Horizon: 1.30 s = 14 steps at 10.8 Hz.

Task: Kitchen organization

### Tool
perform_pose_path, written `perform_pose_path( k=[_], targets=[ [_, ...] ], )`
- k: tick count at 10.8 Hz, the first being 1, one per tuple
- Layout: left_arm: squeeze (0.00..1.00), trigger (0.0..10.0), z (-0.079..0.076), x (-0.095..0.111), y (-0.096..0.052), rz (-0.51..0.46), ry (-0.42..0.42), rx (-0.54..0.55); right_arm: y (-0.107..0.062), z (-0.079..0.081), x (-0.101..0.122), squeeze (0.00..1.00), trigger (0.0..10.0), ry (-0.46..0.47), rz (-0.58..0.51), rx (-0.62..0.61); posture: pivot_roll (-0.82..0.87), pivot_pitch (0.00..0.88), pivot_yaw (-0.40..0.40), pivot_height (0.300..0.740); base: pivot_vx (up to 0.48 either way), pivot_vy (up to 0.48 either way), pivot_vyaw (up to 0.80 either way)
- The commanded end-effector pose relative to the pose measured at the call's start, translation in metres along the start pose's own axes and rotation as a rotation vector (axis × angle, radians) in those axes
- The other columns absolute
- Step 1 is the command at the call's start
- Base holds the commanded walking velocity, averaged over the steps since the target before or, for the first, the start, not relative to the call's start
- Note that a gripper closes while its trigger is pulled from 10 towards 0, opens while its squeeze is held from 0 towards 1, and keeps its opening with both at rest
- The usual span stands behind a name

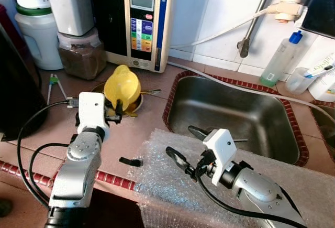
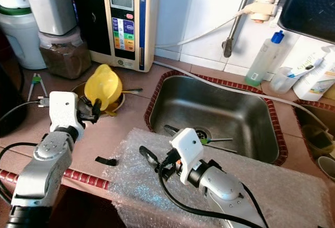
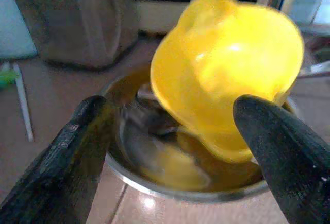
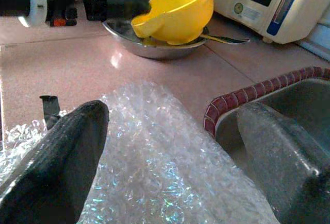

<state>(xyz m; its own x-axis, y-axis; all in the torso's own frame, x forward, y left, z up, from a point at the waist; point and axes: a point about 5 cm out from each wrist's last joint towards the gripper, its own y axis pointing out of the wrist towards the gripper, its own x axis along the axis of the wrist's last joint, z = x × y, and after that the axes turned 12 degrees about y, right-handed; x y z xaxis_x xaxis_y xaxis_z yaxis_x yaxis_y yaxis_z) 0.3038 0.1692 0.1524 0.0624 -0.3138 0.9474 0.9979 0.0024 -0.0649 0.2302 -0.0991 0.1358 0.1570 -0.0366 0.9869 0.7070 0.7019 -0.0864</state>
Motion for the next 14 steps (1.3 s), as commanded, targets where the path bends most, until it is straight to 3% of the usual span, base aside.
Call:
perform_pose_path(
  k=[1, 3, 4, 5, 7, 8, 9, 10, 11, 12, 13, 14],
  targets=[
    [0.0, 10.0, -0.003, 0.014, 0.002, -0.07, 0.024, -0.013, -0.001, -0.003, 0.001, 0.0, 10.0, -0.016, -0.002, -0.011, 0.16, 0.0, -0.086, 0.74, 0.0, 0.0, 0.0],
    [0.0, 10.0, 0.005, 0.021, 0.011, -0.093, 0.07, 0.043, 0.001, -0.003, 0.003, 0.0, 10.0, -0.021, -0.014, -0.016, 0.16, 0.0, -0.082, 0.74, 0.0, 0.0, 0.0],
    [0.85, 10.0, 0.009, 0.021, 0.016, -0.088, 0.067, 0.048, 0.001, -0.003, 0.003, 0.0, 10.0, -0.024, -0.019, -0.022, 0.15, 0.0, -0.08, 0.74, 0.0, 0.0, 0.0],
    [1.0, 10.0, 0.007, 0.02, 0.021, -0.082, 0.049, 0.03, 0.001, -0.003, 0.004, 0.0, 10.0, -0.026, -0.024, -0.026, 0.15, 0.0, -0.08, 0.74, 0.0, 0.0, 0.0],
    [1.0, 10.0, 0.003, 0.016, 0.032, -0.153, 0.054, 0.002, 0.004, -0.004, 0.009, 0.0, 10.0, -0.039, -0.06, -0.042, 0.14, 0.0, -0.079, 0.74, 0.0, 0.0, 0.0],
    [1.0, 10.0, 0.003, 0.015, 0.035, -0.181, 0.123, 0.018, 0.004, -0.005, 0.012, 0.0, 10.0, -0.048, -0.081, -0.058, 0.14, 0.0, -0.08, 0.74, 0.0, 0.0, 0.0],
    [1.0, 10.0, 0.004, 0.013, 0.04, -0.179, 0.138, 0.032, 0.004, -0.007, 0.014, 0.0, 10.0, -0.055, -0.092, -0.074, 0.13, 0.0, -0.08, 0.74, 0.0, 0.0, 0.0],
    [1.0, 10.0, 0.01, 0.014, 0.043, -0.215, 0.245, 0.101, 0.003, -0.008, 0.014, 0.0, 10.0, -0.063, -0.096, -0.086, 0.13, 0.0, -0.077, 0.74, 0.0, 0.0, 0.0],
    [1.0, 10.0, 0.012, 0.014, 0.043, -0.237, 0.291, 0.129, 0.003, -0.009, 0.014, 0.0, 10.0, -0.065, -0.096, -0.094, 0.13, 0.0, -0.078, 0.74, 0.0, 0.0, 0.0],
    [1.0, 10.0, 0.012, 0.004, 0.046, -0.182, 0.248, 0.086, 0.003, -0.009, 0.014, 0.0, 10.0, -0.066, -0.095, -0.093, 0.13, 0.0, -0.078, 0.74, 0.0, 0.0, 0.0],
    [0.95, 10.0, 0.007, -0.004, 0.048, -0.122, 0.121, 0.021, 0.003, -0.009, 0.013, 0.0, 10.0, -0.068, -0.095, -0.091, 0.13, 0.0, -0.08, 0.74, 0.0, 0.0, 0.0],
    [0.0, 10.0, -0.006, -0.017, 0.049, -0.041, 0.015, -0.097, 0.004, -0.008, 0.013, 0.0, 10.0, -0.067, -0.094, -0.086, 0.13, 0.0, -0.083, 0.74, 0.0, 0.0, 0.0]
  ],
)
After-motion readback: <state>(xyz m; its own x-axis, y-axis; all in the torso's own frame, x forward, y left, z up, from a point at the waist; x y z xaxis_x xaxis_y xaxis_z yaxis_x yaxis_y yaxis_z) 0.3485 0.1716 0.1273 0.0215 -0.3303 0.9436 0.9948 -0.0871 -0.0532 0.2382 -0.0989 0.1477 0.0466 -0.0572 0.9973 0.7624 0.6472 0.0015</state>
